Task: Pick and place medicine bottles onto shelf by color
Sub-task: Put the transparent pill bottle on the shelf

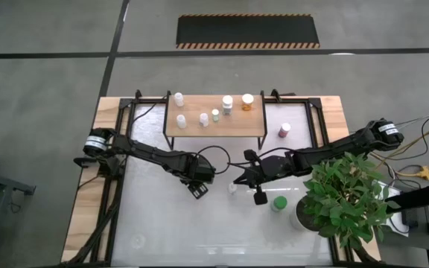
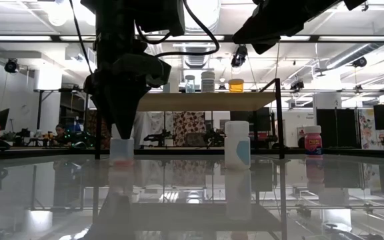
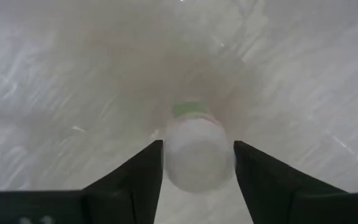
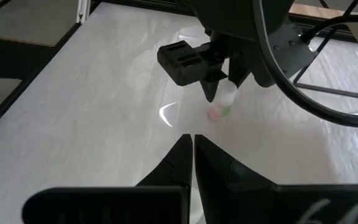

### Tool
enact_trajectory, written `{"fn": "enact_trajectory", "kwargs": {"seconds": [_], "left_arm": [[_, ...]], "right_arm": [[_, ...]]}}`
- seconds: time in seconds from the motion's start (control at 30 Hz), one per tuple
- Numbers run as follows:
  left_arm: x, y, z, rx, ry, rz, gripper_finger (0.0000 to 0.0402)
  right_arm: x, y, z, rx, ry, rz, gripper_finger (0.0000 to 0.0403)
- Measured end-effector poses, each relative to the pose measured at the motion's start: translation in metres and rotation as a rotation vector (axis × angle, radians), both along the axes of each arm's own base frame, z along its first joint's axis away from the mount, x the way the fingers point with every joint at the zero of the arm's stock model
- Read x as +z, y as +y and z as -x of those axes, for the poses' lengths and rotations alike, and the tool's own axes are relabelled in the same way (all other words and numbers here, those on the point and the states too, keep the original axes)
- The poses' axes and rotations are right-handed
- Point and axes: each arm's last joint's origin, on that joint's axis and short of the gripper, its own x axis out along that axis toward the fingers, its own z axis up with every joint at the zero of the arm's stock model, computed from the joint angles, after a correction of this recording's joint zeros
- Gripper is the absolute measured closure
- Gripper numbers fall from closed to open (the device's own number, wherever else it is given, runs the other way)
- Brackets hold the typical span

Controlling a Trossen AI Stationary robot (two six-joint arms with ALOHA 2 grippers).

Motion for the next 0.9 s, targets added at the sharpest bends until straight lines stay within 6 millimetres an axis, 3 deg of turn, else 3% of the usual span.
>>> {"fn": "enact_trajectory", "kwargs": {"seconds": [0.3,0.5,0.67,0.9], "left_arm": [[0.003,0.001,0.001,-0.024,-0.006,-0.005,0.0207],[0.031,-0.009,0.012,-0.049,-0.113,-0.078,0.0207],[0.06,-0.041,0.028,-0.095,-0.373,-0.394,0.0207],[0.08,-0.098,0.053,-0.512,-0.657,-0.617,0.0207]], "right_arm": [[0.0,0.0,0.0,-0.002,0.002,-0.003,0.0394],[-0.001,0.0,-0.001,-0.012,0.001,-0.021,0.0394],[-0.007,0.002,-0.009,-0.02,-0.008,-0.038,0.0389],[-0.027,0.007,-0.028,-0.044,-0.028,-0.088,0.0314]]}}
